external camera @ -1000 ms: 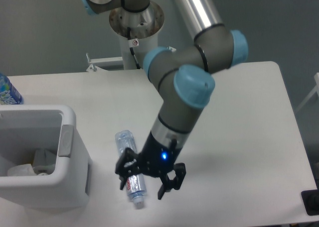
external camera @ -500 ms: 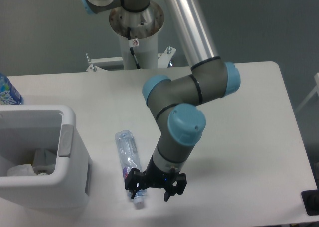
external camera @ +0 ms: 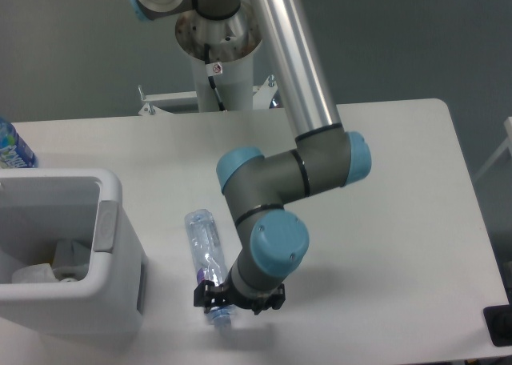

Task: Place the trash in the trash can
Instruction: 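Rotate the gripper and grasp the water bottle by its cap end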

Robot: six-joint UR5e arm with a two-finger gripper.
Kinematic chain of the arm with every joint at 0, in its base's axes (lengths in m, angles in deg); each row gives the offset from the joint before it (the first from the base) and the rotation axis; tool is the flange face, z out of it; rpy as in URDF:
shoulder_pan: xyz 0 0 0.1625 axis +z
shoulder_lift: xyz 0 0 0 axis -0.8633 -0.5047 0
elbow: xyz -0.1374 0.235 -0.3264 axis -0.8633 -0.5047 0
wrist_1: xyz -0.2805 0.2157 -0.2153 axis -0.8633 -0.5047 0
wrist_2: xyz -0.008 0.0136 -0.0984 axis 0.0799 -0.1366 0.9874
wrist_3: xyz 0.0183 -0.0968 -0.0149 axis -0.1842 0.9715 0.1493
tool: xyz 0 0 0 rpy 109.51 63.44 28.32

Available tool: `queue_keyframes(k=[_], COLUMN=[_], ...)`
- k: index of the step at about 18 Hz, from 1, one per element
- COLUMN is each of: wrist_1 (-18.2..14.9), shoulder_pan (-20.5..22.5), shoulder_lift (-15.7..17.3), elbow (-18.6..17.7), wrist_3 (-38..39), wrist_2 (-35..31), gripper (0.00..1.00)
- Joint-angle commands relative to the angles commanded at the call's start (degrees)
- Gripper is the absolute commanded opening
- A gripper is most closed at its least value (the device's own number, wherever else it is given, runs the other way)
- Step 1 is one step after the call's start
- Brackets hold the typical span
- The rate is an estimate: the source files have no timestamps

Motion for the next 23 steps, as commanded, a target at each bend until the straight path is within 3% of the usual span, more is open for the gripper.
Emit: queue_keyframes(k=[6,15,18,23], wrist_1=[-4.6,-6.2,-6.3,-6.1], shoulder_pan=[-1.7,-2.1,-2.8,-3.2], shoulder_lift=[-1.2,-2.2,-2.4,-1.1], elbow=[0.6,0.4,0.4,0.4], wrist_3=[1.4,1.4,1.4,1.4], wrist_2=[-2.7,-4.1,-5.8,-5.8], gripper=[1.00,1.00,0.80,0.16])
